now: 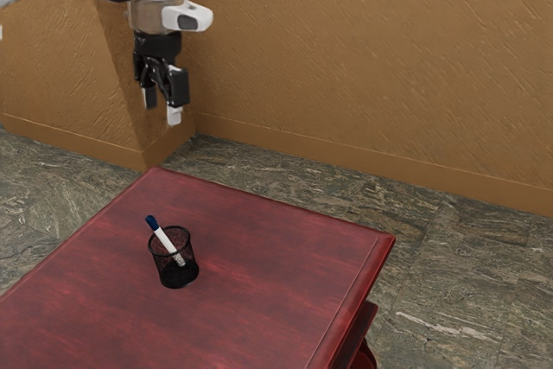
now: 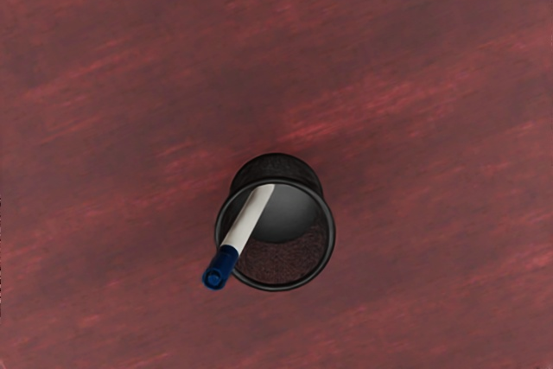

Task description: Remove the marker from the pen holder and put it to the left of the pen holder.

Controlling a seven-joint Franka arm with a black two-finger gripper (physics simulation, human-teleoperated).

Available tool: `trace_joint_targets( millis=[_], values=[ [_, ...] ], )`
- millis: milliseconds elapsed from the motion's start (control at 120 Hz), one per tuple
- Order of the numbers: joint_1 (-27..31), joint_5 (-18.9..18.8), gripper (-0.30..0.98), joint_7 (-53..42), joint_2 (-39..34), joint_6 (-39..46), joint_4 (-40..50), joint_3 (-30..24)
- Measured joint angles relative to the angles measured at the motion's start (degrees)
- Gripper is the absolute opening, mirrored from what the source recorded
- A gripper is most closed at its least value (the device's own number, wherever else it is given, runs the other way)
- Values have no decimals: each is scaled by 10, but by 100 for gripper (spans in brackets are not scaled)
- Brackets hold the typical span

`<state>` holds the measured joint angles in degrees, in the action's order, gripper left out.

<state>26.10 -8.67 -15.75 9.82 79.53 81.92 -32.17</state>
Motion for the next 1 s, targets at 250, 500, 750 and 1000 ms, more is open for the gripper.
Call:
trace_joint_targets(
  millis=[250,500,750,1000],
  values=[
    [6,10,66,-58,65,5,9,31],
    [19,58,68,-95,162,-7,13,87],
    [0,28,68,-103,212,-52,15,88],
    [-23,-1,69,-87,243,-75,32,88]
  ],
)
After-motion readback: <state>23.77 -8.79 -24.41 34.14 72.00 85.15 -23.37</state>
